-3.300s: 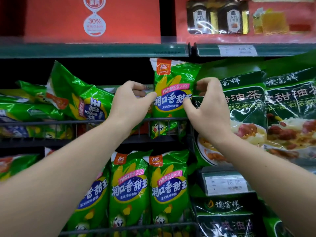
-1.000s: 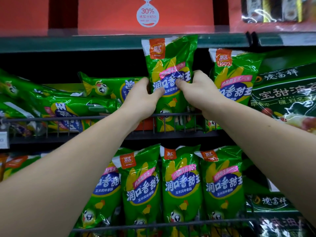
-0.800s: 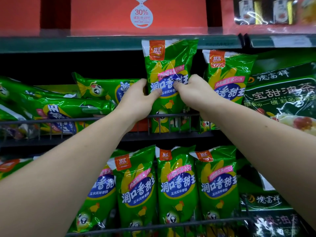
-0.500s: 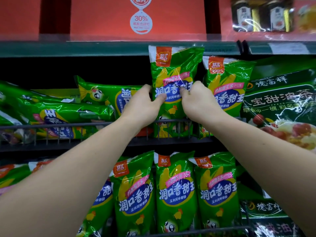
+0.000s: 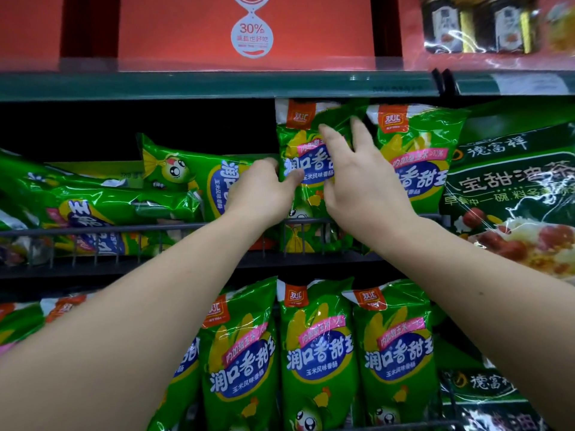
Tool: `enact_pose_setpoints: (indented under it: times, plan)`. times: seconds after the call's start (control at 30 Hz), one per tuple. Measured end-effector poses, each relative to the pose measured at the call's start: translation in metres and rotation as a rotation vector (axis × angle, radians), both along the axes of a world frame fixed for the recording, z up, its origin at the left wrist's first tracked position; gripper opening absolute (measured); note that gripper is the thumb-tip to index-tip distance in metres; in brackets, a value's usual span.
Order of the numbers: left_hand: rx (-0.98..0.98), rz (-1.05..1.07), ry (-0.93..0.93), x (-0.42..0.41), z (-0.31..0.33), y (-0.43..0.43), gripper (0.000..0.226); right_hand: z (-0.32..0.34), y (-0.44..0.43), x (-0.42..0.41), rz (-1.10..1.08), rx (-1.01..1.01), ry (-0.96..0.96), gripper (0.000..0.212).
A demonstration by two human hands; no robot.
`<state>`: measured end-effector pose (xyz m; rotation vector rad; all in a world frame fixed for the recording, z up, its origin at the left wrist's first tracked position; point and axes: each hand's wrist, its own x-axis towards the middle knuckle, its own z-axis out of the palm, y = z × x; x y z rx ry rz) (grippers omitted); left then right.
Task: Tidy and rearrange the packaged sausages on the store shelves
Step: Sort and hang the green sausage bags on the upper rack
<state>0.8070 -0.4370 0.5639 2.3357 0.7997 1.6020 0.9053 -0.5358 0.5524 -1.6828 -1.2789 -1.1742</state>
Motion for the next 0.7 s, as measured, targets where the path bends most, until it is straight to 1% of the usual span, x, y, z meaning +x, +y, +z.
enact_pose_setpoints:
  times: [0.07, 0.17, 0.2, 0.3, 0.33, 0.4, 0.6, 0.63, 0.7]
  plan:
    - [-0.032, 0.014, 0.01, 0.002, 0.002, 0.001, 0.042, -0.001, 0.003, 0.003, -0.031, -0.067, -0.001, 0.072]
    - [-0.071, 0.041, 0.019, 0.005, 0.004, 0.003, 0.043, -0.002, 0.006, 0.007, -0.086, -0.152, -0.017, 0.068]
    - [-0.076, 0.044, 0.011, 0.004, 0.004, 0.004, 0.046, -0.002, 0.006, 0.008, -0.093, -0.162, -0.019, 0.066]
    - [-0.073, 0.047, 0.01, 0.002, 0.003, 0.004, 0.066, -0.002, 0.007, 0.01, -0.09, -0.164, -0.03, 0.063]
    - [-0.066, 0.044, 0.011, 0.002, 0.002, 0.004, 0.067, -0.003, 0.007, 0.011, -0.083, -0.162, -0.037, 0.062]
    - [-0.052, 0.044, 0.011, 0.001, 0.001, 0.005, 0.056, -0.006, 0.008, 0.014, -0.058, -0.147, -0.056, 0.06]
    - [0.084, 0.091, 0.033, -0.011, -0.007, 0.0, 0.058, -0.015, 0.011, 0.017, -0.006, -0.06, -0.085, 0.05]
    - [0.102, 0.092, 0.025, -0.014, -0.008, 0.001, 0.054, -0.016, 0.012, 0.017, 0.001, -0.044, -0.086, 0.048]
    - [0.135, 0.067, -0.029, -0.023, -0.009, 0.004, 0.037, -0.017, 0.014, 0.018, 0.013, -0.012, -0.087, 0.045]
